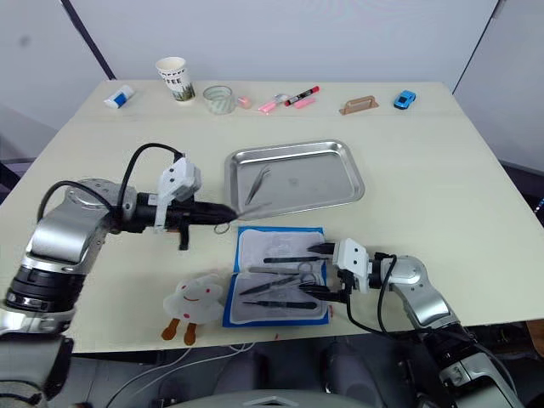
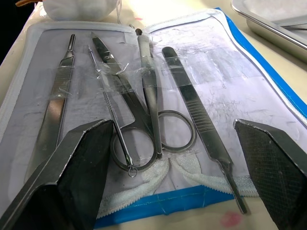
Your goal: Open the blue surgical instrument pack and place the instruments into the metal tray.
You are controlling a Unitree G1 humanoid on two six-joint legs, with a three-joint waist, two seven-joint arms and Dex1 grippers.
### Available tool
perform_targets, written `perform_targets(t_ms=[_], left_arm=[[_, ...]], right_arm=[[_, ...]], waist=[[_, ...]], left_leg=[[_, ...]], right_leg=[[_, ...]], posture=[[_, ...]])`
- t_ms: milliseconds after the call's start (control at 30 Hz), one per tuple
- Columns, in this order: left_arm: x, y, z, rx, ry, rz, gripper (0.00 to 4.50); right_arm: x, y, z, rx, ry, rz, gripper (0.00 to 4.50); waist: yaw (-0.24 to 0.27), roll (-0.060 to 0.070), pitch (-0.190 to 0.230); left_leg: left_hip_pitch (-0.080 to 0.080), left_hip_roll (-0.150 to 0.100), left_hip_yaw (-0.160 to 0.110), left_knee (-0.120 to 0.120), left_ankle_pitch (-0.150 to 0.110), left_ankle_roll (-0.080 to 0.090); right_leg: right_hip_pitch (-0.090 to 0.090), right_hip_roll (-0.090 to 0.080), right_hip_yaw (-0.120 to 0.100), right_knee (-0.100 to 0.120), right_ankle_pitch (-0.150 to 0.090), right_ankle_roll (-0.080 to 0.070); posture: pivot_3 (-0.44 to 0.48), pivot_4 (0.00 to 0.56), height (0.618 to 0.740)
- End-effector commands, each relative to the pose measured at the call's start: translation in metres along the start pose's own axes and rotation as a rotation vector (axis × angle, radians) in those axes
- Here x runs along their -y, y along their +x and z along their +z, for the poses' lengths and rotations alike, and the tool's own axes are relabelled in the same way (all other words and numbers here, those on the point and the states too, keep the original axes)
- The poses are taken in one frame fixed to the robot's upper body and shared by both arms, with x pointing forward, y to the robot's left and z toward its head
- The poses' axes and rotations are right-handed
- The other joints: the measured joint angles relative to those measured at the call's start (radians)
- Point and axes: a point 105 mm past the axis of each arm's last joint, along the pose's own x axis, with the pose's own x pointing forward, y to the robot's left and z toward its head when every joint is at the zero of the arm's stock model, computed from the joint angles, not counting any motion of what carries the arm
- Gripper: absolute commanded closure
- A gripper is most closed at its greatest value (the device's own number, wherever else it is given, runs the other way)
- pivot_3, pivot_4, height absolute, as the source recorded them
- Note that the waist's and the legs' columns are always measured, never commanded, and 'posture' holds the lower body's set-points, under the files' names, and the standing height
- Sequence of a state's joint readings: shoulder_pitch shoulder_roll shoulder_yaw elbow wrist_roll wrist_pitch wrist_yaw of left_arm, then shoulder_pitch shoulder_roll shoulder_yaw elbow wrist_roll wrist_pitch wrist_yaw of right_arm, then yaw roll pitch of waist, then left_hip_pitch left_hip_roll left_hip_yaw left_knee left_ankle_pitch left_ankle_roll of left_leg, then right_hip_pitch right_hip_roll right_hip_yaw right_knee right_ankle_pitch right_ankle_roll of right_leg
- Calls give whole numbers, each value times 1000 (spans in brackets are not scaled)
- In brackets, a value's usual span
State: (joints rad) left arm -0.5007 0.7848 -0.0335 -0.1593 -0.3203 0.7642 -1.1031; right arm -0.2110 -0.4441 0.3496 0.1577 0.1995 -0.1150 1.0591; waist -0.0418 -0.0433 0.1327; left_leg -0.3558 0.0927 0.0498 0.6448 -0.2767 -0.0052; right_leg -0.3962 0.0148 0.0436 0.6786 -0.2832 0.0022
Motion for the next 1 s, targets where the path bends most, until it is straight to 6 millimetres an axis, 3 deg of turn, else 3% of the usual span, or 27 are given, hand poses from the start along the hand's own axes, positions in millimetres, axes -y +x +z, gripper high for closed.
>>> perform_targets(t_ms=[33,233,400,667,1000], left_arm=[[-10,6,26,105,-60,189,4347],[-23,32,31,179,-244,470,4347],[-29,55,33,203,-299,580,4347],[-47,69,17,126,-322,688,4347],[-48,90,9,93,-351,668,4347]], right_arm=[[-19,-9,-65,-248,148,-21,111],[-20,-8,-65,-244,154,-27,111],[-19,-8,-65,-245,154,-33,111],[-19,-7,-65,-242,157,-39,111],[-19,-4,-65,-236,156,-40,111]], waist=[[0,0,0],[0,-6,-4],[0,-7,-5],[0,-8,-5],[0,-8,-6]], left_leg=[[0,0,0,0,0,0],[0,0,-1,0,0,0],[0,0,-1,0,0,0],[2,0,-1,-1,0,0],[2,0,-1,-1,0,-1]], right_leg=[[0,0,0,0,0,0],[1,0,0,0,1,0],[1,0,0,0,3,-3],[2,0,1,0,3,-4],[2,0,0,0,3,-4]], posture=[[0,150,725],[0,150,725],[0,150,725],[0,150,725],[0,150,725]])
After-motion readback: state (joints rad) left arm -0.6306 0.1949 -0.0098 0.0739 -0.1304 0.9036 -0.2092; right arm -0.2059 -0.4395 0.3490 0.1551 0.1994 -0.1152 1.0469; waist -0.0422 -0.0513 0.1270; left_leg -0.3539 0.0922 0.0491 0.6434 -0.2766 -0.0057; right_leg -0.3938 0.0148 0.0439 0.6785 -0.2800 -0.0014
